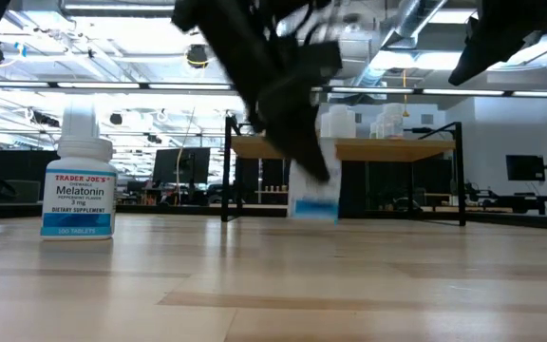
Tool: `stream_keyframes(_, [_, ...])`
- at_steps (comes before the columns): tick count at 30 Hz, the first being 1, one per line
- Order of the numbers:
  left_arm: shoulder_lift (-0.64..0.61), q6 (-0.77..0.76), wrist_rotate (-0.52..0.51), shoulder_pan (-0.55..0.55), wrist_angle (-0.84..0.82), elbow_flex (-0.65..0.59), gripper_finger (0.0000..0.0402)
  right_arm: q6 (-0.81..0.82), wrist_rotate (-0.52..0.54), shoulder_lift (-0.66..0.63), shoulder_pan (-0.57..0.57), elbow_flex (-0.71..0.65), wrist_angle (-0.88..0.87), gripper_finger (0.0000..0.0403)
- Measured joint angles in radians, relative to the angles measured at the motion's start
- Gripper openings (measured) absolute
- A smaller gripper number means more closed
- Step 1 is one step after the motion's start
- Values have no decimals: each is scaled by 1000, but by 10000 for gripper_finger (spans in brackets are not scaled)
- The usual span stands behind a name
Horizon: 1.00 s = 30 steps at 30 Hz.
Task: Pick and place medicine bottles onto shelf by color
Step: Put the top opaque medicine bottle onto the left side of the shelf
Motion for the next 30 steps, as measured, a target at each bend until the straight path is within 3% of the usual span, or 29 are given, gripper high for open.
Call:
stream_keyframes(9, [-111,245,-17,82,-406,304,128,3,0,0,0,0,1,97])
stream_keyframes(16, [-129,611,-68,256,-448,454,141,3,1,0,0,0,10,97])
stream_keyframes(19, [-131,742,27,358,-458,471,137,3,1,0,0,0,14,97])
stream_keyframes(24, [-130,814,301,561,-477,470,142,3,1,0,0,0,16,97])
stream_keyframes(30, [-130,822,435,737,-440,470,141,2,2,0,0,0,31,97])
